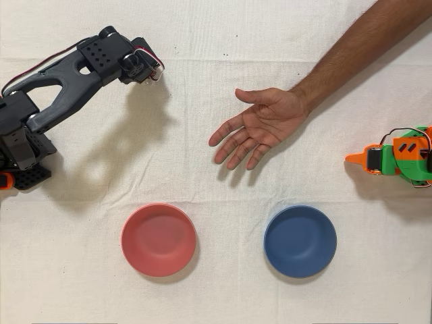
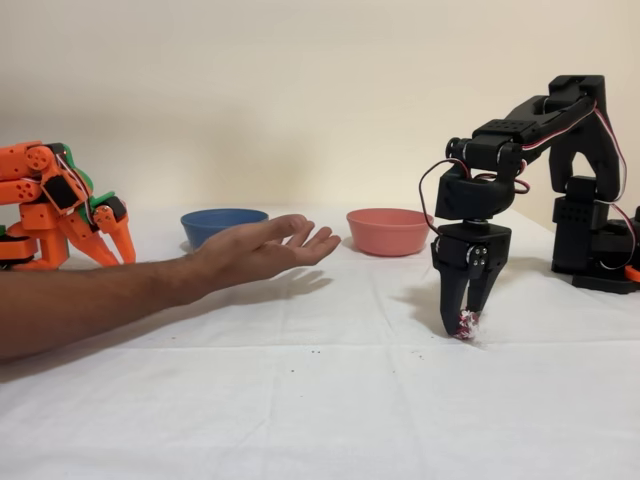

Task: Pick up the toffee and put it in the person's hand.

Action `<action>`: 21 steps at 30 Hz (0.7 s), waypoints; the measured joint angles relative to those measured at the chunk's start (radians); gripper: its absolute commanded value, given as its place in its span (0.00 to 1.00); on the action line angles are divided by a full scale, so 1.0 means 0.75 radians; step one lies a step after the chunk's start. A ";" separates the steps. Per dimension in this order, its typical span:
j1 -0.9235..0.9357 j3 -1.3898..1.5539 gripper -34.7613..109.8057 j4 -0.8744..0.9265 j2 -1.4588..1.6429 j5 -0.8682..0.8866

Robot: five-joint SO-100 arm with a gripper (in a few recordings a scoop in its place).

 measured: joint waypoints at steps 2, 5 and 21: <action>0.000 0.000 0.31 -0.006 0.000 0.000; 0.000 0.000 0.31 -0.008 0.000 -0.002; 0.086 0.000 0.32 -0.004 0.121 -0.063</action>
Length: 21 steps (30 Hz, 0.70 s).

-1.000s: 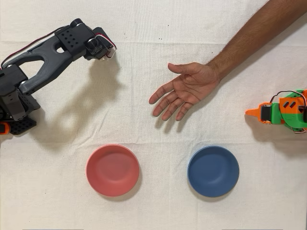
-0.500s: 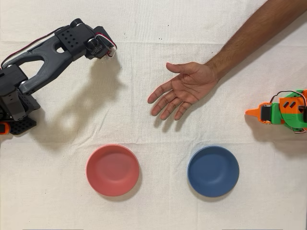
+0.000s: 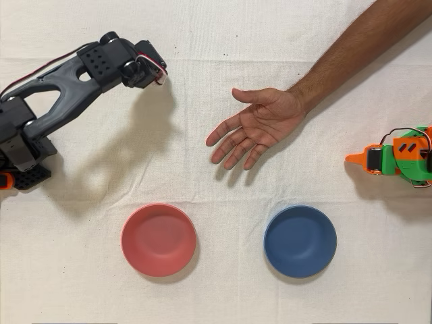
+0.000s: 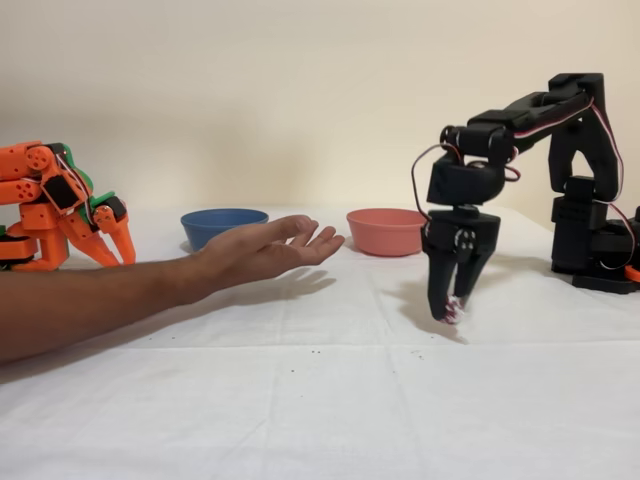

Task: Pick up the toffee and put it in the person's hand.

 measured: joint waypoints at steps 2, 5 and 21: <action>0.018 0.000 0.32 0.000 0.035 -0.008; 0.045 0.000 0.32 0.000 0.080 -0.020; 0.245 -0.047 0.33 0.004 0.243 -0.143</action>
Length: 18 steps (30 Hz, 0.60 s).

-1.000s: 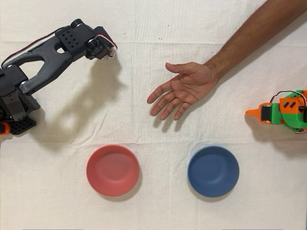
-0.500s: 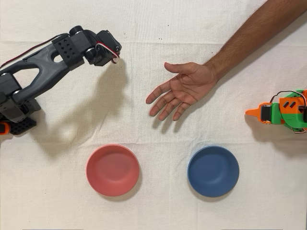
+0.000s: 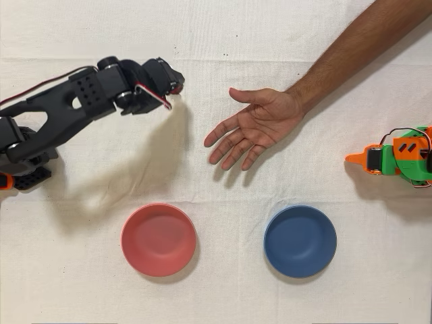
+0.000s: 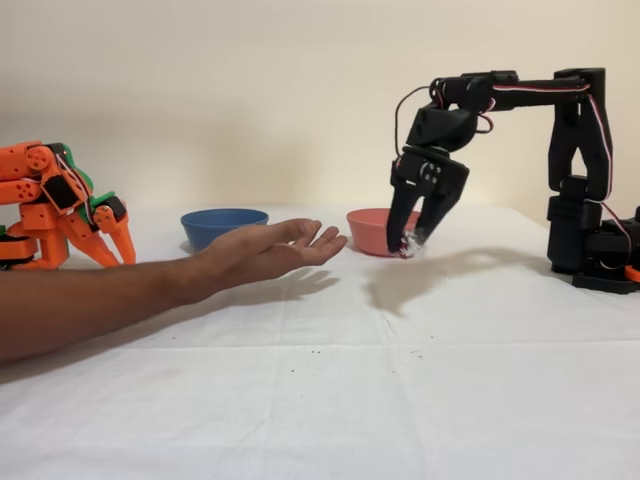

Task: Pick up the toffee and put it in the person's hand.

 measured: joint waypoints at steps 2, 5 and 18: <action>0.035 -0.022 0.33 0.000 0.000 -0.018; 0.084 -0.053 0.33 0.000 0.000 -0.025; 0.262 -0.160 0.33 -0.125 0.000 -0.045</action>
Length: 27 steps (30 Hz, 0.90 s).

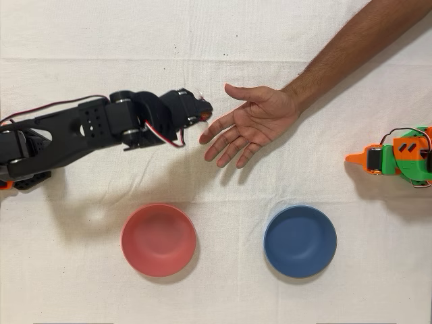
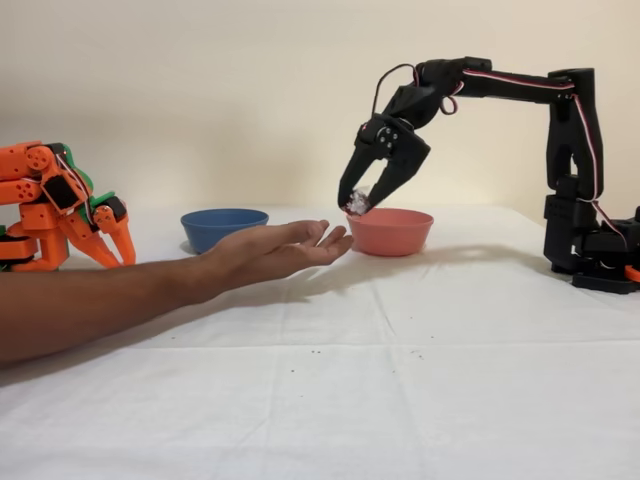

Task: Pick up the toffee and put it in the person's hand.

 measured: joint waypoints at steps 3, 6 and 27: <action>0.029 -0.014 0.33 -0.033 0.000 0.000; 0.047 -0.041 0.33 -0.063 0.000 0.000; 0.086 -0.272 0.32 -0.307 -0.284 -0.094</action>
